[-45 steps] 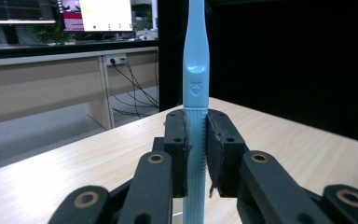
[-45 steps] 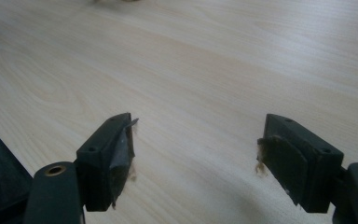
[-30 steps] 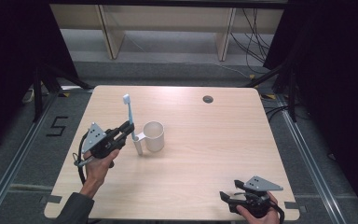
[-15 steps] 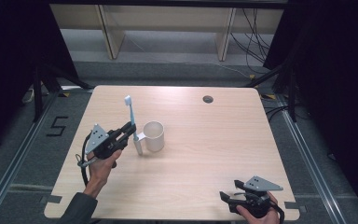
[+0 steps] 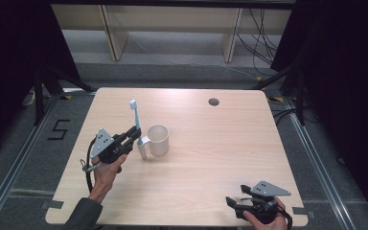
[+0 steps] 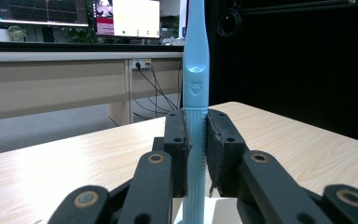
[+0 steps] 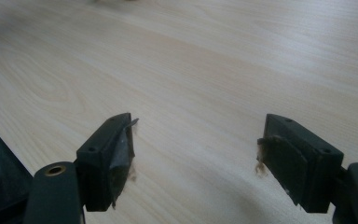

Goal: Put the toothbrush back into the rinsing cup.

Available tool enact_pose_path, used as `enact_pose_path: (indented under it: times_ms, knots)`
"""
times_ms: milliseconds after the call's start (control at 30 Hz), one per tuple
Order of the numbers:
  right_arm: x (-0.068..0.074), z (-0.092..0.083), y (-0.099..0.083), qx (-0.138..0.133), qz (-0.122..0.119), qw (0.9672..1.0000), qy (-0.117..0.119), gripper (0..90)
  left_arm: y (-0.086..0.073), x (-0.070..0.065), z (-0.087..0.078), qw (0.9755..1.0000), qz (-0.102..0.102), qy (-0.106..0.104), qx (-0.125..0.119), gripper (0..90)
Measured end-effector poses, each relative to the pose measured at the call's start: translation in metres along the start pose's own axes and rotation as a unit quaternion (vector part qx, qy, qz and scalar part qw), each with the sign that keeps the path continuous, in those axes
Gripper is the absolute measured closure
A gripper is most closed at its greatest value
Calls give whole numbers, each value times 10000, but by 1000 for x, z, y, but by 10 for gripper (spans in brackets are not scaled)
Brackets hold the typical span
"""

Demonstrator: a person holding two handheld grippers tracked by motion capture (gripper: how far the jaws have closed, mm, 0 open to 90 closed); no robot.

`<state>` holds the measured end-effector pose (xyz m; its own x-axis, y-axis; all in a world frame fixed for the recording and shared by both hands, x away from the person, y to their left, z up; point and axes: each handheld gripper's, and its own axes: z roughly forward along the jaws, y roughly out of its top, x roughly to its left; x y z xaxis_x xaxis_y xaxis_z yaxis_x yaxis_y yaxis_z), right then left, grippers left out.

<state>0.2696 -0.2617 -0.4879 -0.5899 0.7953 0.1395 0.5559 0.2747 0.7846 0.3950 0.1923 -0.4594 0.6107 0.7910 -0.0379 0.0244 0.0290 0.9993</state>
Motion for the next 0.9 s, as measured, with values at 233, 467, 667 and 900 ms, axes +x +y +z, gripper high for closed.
enact_pose_path:
  times_ms: [233, 467, 667, 900]
  knots:
    - [0, 0, 0, 0, 23, 10000, -12, 262, -5, 1, 1, 10000, -16, 13, 37, 784]
    - [0, 0, 0, -15, -7, 10000, 5, 262, -9, 3, 0, 10000, -27, 14, 35, 783]
    - [1, 0, 0, 20, 84, 10000, 45, 263, -17, 5, 0, 9999, -65, 25, 75, 783]
    - [2, 1, 0, 3, 97, 9999, 46, 262, -26, 6, -2, 9999, -81, 35, 115, 782]
